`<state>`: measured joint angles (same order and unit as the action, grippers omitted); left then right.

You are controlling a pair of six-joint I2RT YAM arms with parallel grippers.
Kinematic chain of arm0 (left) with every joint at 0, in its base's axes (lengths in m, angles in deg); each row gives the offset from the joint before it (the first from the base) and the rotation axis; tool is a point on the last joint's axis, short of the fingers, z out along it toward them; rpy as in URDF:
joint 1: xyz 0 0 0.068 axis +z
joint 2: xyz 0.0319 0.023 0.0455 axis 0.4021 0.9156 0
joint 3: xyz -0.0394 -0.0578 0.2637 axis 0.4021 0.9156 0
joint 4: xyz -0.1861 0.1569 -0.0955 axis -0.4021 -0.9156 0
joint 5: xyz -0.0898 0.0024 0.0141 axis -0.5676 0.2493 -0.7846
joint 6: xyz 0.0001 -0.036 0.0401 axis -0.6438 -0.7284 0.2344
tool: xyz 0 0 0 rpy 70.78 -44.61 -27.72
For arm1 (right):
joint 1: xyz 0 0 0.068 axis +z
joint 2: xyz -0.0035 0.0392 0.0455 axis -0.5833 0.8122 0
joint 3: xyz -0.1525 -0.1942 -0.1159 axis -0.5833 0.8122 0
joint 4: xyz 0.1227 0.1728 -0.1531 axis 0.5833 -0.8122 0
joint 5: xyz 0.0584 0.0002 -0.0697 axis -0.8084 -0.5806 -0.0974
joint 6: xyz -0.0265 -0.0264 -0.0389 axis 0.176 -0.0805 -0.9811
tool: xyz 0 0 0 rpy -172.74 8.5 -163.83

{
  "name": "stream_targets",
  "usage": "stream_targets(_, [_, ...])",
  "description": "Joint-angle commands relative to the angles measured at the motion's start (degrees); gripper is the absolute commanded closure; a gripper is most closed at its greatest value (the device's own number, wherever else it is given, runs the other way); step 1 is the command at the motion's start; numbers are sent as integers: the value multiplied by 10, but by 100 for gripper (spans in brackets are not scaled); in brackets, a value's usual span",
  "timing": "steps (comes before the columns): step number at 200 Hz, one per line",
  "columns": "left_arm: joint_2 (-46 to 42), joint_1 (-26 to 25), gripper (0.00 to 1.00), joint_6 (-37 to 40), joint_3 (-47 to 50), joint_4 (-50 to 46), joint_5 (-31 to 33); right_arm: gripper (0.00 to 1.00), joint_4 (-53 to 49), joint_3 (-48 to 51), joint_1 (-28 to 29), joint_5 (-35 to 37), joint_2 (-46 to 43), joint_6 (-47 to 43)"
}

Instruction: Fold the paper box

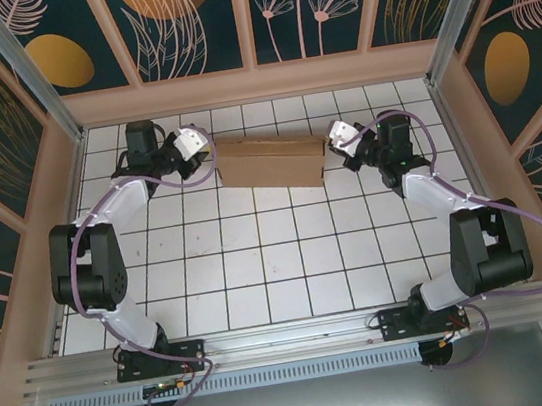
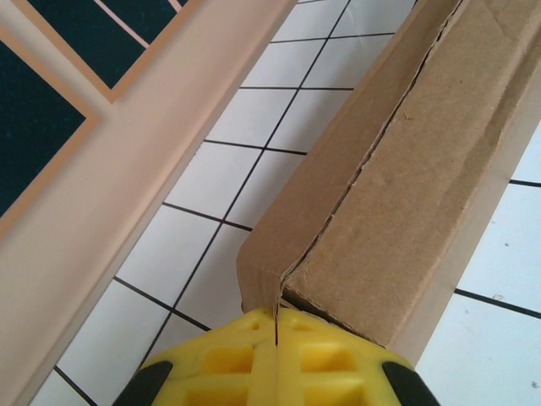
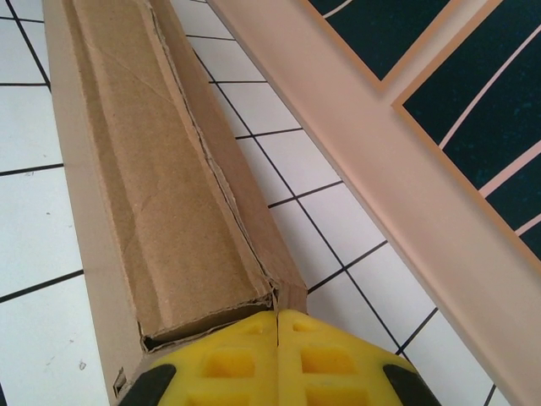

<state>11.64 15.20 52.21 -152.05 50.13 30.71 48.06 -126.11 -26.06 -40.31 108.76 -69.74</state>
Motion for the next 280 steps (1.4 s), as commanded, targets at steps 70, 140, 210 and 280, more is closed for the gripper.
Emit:
stream_targets(70, [-51, -75, 100, -310, -25, -89, 75, 100, -81, -85, 77, 137, 13, 216])
stream_targets(140, [-96, -76, 100, -530, -4, -119, 79, 100, -162, -132, 87, 162, 29, 389])
stream_targets(210, [-43, -75, 100, -596, -58, -204, 88, 100, -238, -182, 74, 156, 69, 508])
stream_targets(280, [-34, -75, 100, -605, -46, -204, 108, 100, -239, -174, 74, 175, 80, 498])
